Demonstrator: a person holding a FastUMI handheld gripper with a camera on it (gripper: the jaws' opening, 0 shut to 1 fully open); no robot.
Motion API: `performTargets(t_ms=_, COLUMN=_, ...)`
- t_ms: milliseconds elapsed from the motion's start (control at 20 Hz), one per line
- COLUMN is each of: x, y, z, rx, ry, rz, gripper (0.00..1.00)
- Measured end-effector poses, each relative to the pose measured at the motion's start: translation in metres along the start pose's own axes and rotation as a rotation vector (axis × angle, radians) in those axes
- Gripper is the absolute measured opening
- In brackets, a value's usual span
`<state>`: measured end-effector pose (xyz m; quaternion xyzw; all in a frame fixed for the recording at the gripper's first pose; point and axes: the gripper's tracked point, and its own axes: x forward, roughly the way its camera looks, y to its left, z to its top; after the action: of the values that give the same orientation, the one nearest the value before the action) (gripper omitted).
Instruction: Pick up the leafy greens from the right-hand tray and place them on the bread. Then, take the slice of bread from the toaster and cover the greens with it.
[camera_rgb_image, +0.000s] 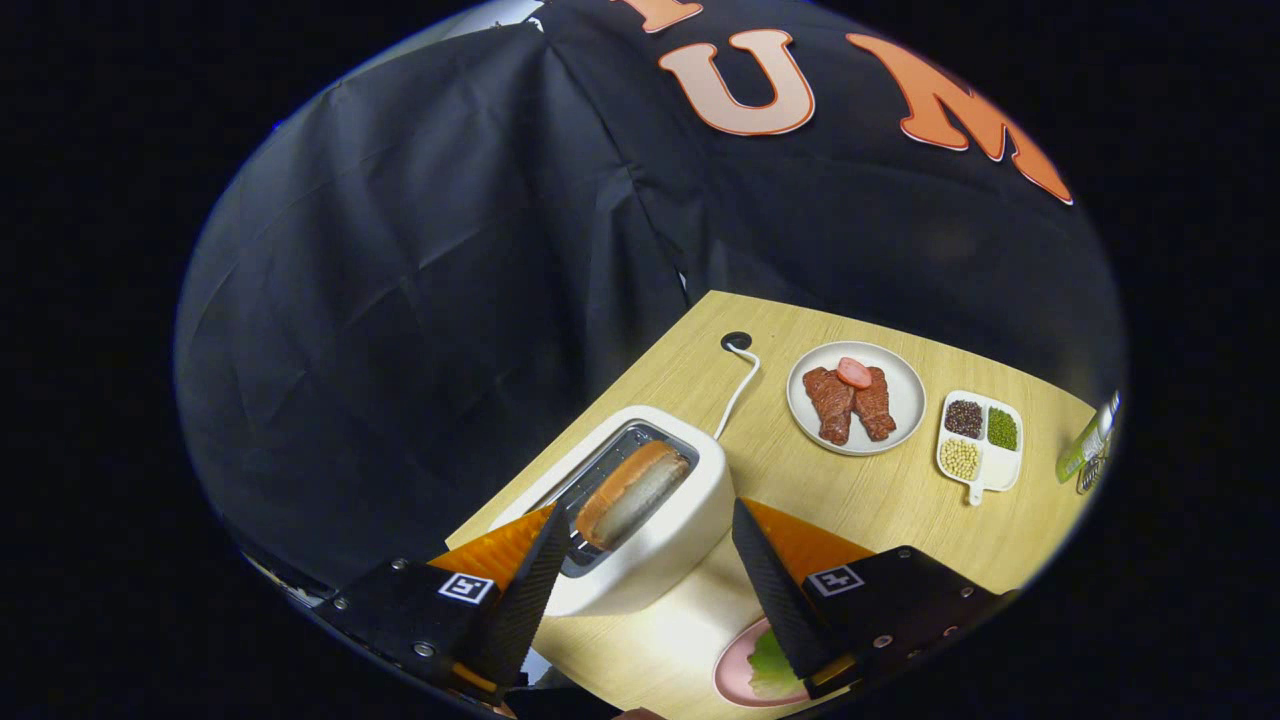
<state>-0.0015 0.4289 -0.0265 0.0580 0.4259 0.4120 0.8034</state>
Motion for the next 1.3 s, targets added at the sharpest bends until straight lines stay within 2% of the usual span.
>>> performTargets(t_ms=300, x=0.03, y=0.015, z=0.0, rx=0.06, ry=0.096, rz=0.004, gripper=0.96)
performTargets(t_ms=400, x=0.039, y=0.016, z=-0.003, rx=0.103, ry=0.137, rz=0.011, gripper=0.92)
performTargets(t_ms=600, x=0.05, y=0.017, z=-0.007, rx=0.167, ry=0.196, rz=-0.003, gripper=0.78)
performTargets(t_ms=850, x=0.06, y=0.018, z=-0.013, rx=0.19, ry=0.235, rz=-0.023, gripper=0.5)
performTargets(t_ms=1100, x=0.061, y=0.022, z=-0.012, rx=0.186, ry=0.233, rz=-0.012, gripper=0.4)
performTargets(t_ms=1150, x=0.059, y=0.021, z=-0.01, rx=0.184, ry=0.226, rz=-0.008, gripper=0.33)
performTargets(t_ms=1300, x=0.057, y=0.014, z=-0.01, rx=0.188, ry=0.203, rz=-0.014, gripper=0.22)
